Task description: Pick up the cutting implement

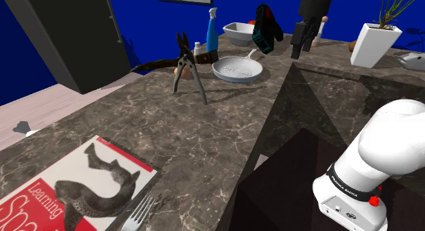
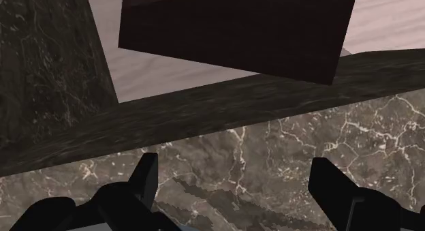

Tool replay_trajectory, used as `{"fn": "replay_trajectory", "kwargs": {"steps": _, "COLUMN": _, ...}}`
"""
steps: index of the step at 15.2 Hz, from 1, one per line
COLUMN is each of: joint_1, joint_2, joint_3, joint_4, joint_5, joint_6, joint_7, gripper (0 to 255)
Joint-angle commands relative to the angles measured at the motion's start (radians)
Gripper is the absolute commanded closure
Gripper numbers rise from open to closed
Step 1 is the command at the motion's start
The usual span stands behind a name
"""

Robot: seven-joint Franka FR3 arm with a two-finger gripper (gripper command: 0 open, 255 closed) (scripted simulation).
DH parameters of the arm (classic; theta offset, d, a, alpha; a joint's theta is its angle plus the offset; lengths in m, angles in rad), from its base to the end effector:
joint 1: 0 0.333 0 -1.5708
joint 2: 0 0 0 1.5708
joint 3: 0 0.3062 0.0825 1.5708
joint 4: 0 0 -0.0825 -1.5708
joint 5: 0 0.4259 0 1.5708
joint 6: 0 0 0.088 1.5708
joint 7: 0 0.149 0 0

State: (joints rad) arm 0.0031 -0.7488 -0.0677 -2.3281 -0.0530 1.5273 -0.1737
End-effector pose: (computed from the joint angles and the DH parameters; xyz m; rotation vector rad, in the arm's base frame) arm 0.3577 -0.0342 0.5382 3.1330 0.2000 -0.0841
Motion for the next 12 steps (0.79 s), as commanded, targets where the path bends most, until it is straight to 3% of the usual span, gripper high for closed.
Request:
{"fn": "replay_trajectory", "kwargs": {"steps": 1, "joint_1": 0.0, "joint_2": 0.0, "joint_3": 0.0, "joint_4": 0.0, "joint_5": 0.0, "joint_6": 0.0, "joint_7": 0.0, "gripper": 0}}
{"fn": "replay_trajectory", "kwargs": {"steps": 12, "joint_1": 0.115, "joint_2": 0.178, "joint_3": 0.08, "joint_4": 0.032, "joint_5": 0.11, "joint_6": 0.331, "joint_7": -0.009, "gripper": 0}}
